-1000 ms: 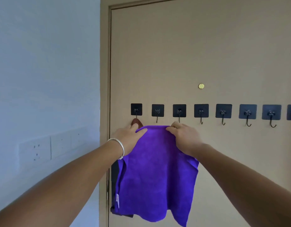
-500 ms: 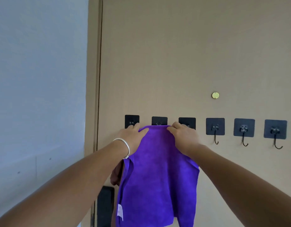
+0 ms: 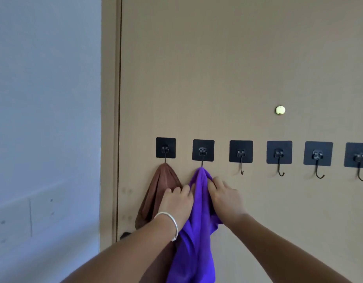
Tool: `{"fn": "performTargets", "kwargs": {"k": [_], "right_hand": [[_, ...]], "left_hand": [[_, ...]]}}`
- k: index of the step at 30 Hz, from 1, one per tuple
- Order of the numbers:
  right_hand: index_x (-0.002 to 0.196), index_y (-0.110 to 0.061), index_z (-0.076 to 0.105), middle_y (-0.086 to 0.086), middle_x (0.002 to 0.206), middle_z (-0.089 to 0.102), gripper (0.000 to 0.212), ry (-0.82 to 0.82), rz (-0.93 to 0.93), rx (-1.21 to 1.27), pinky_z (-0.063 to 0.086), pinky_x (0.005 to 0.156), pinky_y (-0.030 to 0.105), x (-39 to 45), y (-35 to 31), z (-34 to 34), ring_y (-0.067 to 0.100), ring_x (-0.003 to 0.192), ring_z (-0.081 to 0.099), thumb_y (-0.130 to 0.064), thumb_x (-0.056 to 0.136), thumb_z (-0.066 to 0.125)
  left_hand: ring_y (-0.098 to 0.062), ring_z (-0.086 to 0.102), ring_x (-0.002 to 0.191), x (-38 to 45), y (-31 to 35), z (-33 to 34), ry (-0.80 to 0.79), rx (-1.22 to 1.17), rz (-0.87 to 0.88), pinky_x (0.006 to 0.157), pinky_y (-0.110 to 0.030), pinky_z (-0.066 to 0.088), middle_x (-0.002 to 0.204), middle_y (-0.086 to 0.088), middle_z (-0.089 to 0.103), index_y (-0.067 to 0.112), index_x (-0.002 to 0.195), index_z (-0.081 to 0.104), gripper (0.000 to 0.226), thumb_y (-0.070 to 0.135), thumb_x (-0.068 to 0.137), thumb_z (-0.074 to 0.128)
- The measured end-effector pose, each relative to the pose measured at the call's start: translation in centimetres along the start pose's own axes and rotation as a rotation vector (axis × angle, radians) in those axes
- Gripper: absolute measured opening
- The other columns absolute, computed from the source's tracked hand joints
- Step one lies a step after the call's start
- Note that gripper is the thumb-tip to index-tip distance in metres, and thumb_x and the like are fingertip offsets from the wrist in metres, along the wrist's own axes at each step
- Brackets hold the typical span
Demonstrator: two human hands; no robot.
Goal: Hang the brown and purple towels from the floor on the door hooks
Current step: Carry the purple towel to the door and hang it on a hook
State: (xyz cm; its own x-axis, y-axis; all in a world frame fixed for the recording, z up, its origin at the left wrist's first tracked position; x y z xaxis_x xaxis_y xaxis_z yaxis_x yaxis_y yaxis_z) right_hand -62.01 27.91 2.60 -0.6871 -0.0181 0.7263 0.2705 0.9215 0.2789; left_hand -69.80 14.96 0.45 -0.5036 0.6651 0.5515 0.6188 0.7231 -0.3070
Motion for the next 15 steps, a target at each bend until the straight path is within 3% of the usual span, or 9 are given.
{"fn": "performTargets", "kwargs": {"k": [2, 5, 11, 15], "right_hand": [[0.1, -0.005, 0.069, 0.009, 0.084, 0.063, 0.047, -0.047, 0.035, 0.027, 0.041, 0.034, 0.027, -0.5, -0.5, 0.9, 0.022, 0.061, 0.061, -0.009, 0.056, 0.085], [0.128, -0.007, 0.054, 0.011, 0.113, 0.058, 0.046, -0.161, 0.093, 0.087, 0.052, 0.056, 0.036, -0.9, -0.7, 1.5, 0.028, 0.09, 0.06, -0.011, 0.083, 0.063], [0.109, -0.016, 0.065, 0.009, 0.103, 0.061, 0.041, -0.153, 0.089, 0.036, 0.051, 0.061, 0.038, -2.5, 0.5, 0.9, 0.029, 0.084, 0.059, -0.017, 0.069, 0.075], [0.113, -0.019, 0.057, 0.005, 0.112, 0.054, 0.024, -0.217, 0.019, 0.073, 0.045, 0.078, 0.037, -3.6, 0.7, 1.3, 0.027, 0.098, 0.053, -0.022, 0.089, 0.05]], "left_hand": [[-0.03, 0.053, 0.107, -0.3, 1.1, 0.5, -0.056, -0.074, -0.033, 0.083, -0.043, 0.045, 0.123, -0.009, 0.046, 0.012, 0.143, 0.031, 0.046, 0.008, 0.098, 0.031], [-0.029, 0.047, 0.113, -1.0, 1.9, 0.6, -0.074, -0.116, -0.045, 0.087, -0.041, 0.044, 0.127, -0.01, 0.042, 0.011, 0.138, 0.039, 0.043, 0.009, 0.095, 0.037], [-0.031, 0.038, 0.12, -2.4, 0.6, -0.3, -0.106, 0.023, 0.085, 0.095, -0.042, 0.035, 0.134, -0.01, 0.038, 0.014, 0.126, 0.054, 0.035, 0.015, 0.093, 0.043], [-0.029, 0.044, 0.113, -2.7, -1.1, -2.0, -0.119, 0.048, 0.05, 0.092, -0.04, 0.036, 0.122, -0.007, 0.05, 0.014, 0.115, 0.059, 0.031, 0.011, 0.088, 0.043]]}}
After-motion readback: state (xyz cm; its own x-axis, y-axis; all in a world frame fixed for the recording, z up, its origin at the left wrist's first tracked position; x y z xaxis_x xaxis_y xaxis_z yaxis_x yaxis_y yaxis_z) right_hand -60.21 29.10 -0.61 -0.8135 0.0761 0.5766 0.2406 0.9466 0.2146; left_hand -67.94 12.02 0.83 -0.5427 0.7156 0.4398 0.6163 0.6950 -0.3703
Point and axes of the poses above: each hand's wrist, its own x-axis towards the middle knuckle, its own z-axis out of the palm, y = z × x, the point moved 1 cm from there along x, towards the middle knuckle
